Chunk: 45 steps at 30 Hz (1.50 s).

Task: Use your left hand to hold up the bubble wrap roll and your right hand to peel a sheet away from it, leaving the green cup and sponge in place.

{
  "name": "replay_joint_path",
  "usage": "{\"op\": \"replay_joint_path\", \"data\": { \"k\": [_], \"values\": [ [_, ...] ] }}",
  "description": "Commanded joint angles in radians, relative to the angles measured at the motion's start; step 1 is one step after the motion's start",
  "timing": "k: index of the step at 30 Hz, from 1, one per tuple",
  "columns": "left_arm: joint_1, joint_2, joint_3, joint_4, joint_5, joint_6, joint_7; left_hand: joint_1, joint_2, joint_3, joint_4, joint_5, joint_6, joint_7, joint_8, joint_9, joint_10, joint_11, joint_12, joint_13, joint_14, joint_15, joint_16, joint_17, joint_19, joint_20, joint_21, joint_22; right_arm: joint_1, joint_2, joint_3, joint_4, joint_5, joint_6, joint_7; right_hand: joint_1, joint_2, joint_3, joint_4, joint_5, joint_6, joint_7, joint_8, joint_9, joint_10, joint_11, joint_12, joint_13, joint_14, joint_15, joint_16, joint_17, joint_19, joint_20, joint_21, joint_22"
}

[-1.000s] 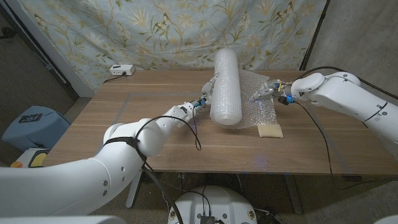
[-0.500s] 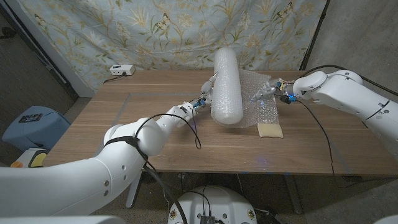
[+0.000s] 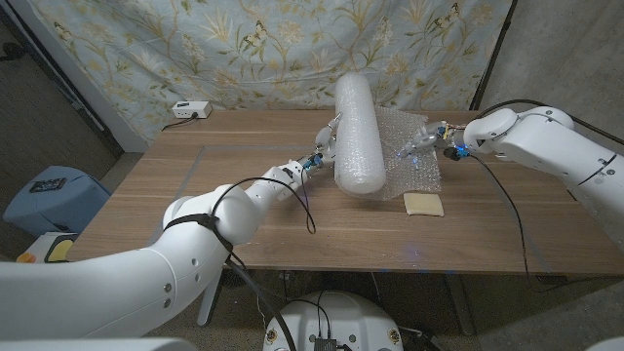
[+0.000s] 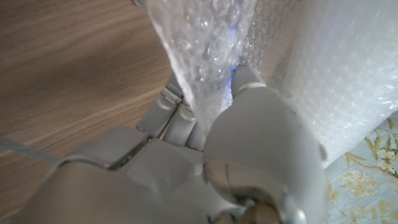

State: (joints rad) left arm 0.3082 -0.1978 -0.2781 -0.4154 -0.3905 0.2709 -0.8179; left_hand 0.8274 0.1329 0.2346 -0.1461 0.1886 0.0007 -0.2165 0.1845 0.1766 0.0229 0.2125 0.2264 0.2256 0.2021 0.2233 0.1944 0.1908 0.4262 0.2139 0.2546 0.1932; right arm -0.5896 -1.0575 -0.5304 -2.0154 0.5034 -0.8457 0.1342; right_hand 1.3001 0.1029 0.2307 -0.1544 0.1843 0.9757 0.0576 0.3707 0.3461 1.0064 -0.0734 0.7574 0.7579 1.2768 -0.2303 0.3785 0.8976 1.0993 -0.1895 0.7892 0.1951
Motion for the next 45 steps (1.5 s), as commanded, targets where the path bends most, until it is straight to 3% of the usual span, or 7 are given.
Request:
{"op": "replay_joint_path", "data": {
  "k": [1, 13, 32, 45],
  "values": [
    [0.014, -0.021, -0.045, 0.001, -0.022, 0.021, -0.001, -0.01, -0.002, 0.004, 0.001, -0.003, -0.013, -0.003, 0.002, 0.002, 0.002, 0.004, 0.001, 0.001, 0.008, 0.002, -0.003, 0.001, 0.014, -0.001, -0.004, 0.005, 0.026, -0.004, -0.009, 0.029, -0.002, -0.015, 0.022, -0.002, 0.006, 0.009, -0.001, -0.004, 0.007, 0.005, -0.001, 0.005, 0.005, 0.005, -0.001, -0.005, 0.008, -0.002, -0.005, 0.005, -0.009, -0.002, 0.01, 0.002],
    [0.014, -0.048, -0.112, 0.009, -0.027, 0.041, 0.002, -0.017, -0.006, 0.003, 0.0, -0.002, -0.028, -0.003, 0.002, 0.002, 0.002, 0.004, 0.002, 0.001, 0.01, 0.002, -0.004, 0.0, 0.026, -0.001, -0.008, 0.004, 0.049, -0.001, -0.024, 0.045, -0.015, -0.021, 0.042, -0.003, 0.006, 0.011, 0.0, -0.004, 0.007, 0.0, -0.002, 0.01, 0.004, 0.003, -0.003, 0.001, 0.012, -0.002, -0.013, 0.009, -0.015, -0.001, 0.023, 0.0],
    [0.024, -0.066, -0.16, -0.005, 0.007, 0.037, -0.004, -0.033, -0.004, 0.003, 0.002, -0.005, -0.093, -0.003, 0.001, 0.002, -0.016, 0.004, 0.0, 0.0, 0.007, 0.002, -0.005, 0.0, 0.033, -0.001, -0.019, 0.004, 0.047, -0.003, -0.014, 0.056, -0.003, -0.045, 0.037, -0.005, 0.006, 0.014, 0.0, -0.005, 0.009, 0.005, -0.008, 0.011, 0.01, 0.006, -0.007, 0.006, 0.017, -0.002, -0.023, 0.016, -0.023, -0.002, 0.043, -0.002],
    [0.023, -0.096, -0.237, -0.005, 0.05, 0.029, 0.019, -0.04, -0.003, 0.005, 0.001, -0.004, -0.119, -0.004, 0.002, 0.002, -0.028, 0.004, -0.002, -0.001, 0.004, 0.002, -0.006, -0.001, 0.035, -0.001, -0.019, 0.004, 0.058, -0.01, -0.021, 0.061, -0.008, -0.056, 0.043, -0.005, 0.004, 0.017, -0.001, -0.005, 0.01, 0.006, -0.012, 0.011, 0.007, 0.005, -0.011, 0.01, 0.021, -0.002, -0.033, 0.017, -0.025, -0.004, 0.056, -0.004]
  ]
}}
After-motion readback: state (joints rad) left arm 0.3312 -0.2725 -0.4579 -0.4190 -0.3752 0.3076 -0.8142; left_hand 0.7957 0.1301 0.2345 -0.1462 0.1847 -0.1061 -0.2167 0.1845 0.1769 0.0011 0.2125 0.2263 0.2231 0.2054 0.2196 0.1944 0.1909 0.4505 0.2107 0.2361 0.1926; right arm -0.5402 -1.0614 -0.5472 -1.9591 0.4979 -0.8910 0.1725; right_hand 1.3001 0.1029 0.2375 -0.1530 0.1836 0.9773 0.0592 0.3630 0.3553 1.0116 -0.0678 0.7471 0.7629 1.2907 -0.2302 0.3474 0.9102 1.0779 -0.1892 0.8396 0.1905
